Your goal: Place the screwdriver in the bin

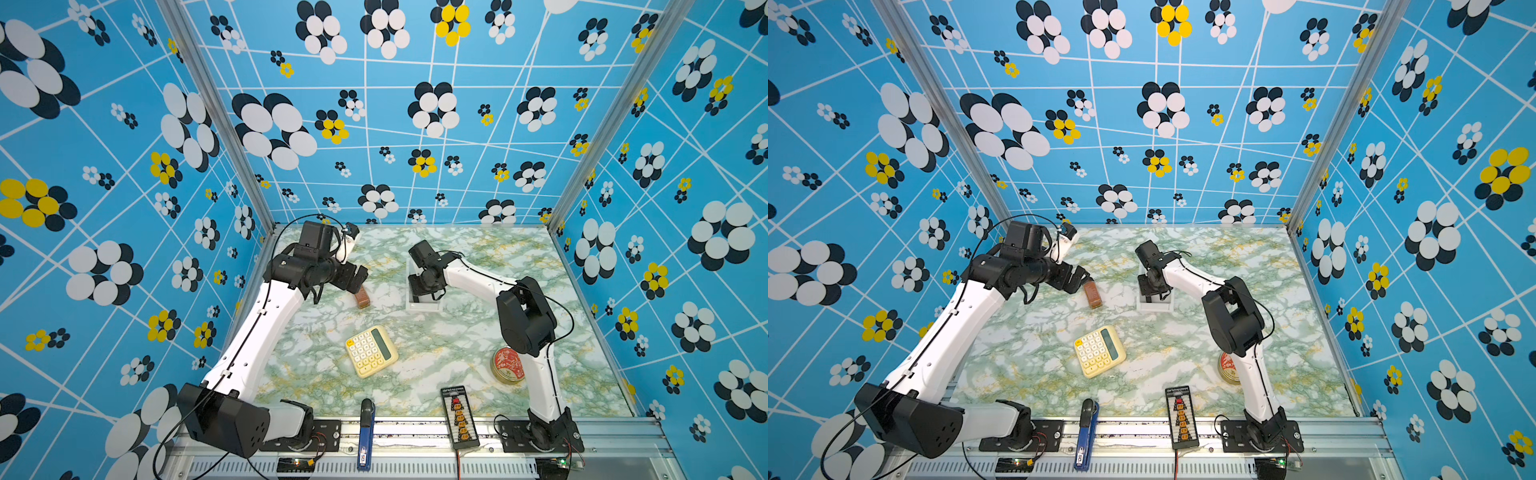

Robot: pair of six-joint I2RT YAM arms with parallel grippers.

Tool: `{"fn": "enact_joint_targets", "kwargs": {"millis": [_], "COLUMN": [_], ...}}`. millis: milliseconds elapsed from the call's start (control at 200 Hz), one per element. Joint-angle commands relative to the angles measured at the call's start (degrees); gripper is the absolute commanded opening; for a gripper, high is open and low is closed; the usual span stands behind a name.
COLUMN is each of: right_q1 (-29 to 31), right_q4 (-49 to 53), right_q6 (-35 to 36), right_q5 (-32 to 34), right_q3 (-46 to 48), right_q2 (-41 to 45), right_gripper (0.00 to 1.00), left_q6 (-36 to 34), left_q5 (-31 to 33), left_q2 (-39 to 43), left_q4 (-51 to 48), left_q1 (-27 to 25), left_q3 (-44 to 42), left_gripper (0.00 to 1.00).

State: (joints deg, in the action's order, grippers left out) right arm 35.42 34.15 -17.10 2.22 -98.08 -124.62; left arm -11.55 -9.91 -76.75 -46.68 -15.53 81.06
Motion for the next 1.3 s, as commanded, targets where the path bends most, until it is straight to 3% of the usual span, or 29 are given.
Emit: {"fn": "enact_joint_targets", "kwargs": {"millis": [0,230,365,565,770,780,895,1010,1095,1294], "right_q1": [-0.5,-0.5,-0.5,-3.0,-12.7,-13.2,-17.9,-21.1,-22.2,-24.4], "right_q4": [2.0,1.0,-0.7,-11.0,-16.9,-17.2,-20.5,-23.6,-27.1,-36.3], "right_q6": [0.5,0.1,0.4,0.5,-3.2,-3.3,-3.4,-2.6,-1.4,0.8], "right_q5": [-0.5,-1.9,2.5,13.3,14.9,15.1,17.4,20.3,25.3,31.7], "right_q3": [-0.6,0.9,5.9,27.7,42.9,43.6,49.5,53.4,56.4,63.1], "right_q2": [3.7,12.9,21.6,39.8,52.0,52.6,57.3,60.4,62.0,64.0], "right_gripper": [0.31,0.32,0.35,0.51,0.57,0.61,0.70,0.72,0.83,0.84], "left_q6": [0.9,1.9,2.8,4.7,4.6,4.6,6.5,12.3,16.7,19.1], "left_q5": [-0.5,-0.6,1.0,8.5,14.1,14.5,16.8,14.8,12.7,13.7], "left_q2": [-0.7,-1.9,-4.0,-6.1,-8.4,-8.6,-10.8,-12.0,-12.4,-10.6], "left_q4": [-1.2,-0.2,0.6,6.8,13.3,13.6,17.1,22.3,28.3,46.6], "left_q1": [-0.5,-0.5,-0.5,-0.5,0.8,0.9,3.6,8.7,12.7,16.9], "left_q3": [-0.1,-0.7,-0.7,-4.1,-7.3,-7.5,-8.6,-11.3,-15.2,-29.7], "left_gripper": [0.99,0.99,0.99,0.99,0.99,0.99,0.99,0.99,0.99,0.99]}}
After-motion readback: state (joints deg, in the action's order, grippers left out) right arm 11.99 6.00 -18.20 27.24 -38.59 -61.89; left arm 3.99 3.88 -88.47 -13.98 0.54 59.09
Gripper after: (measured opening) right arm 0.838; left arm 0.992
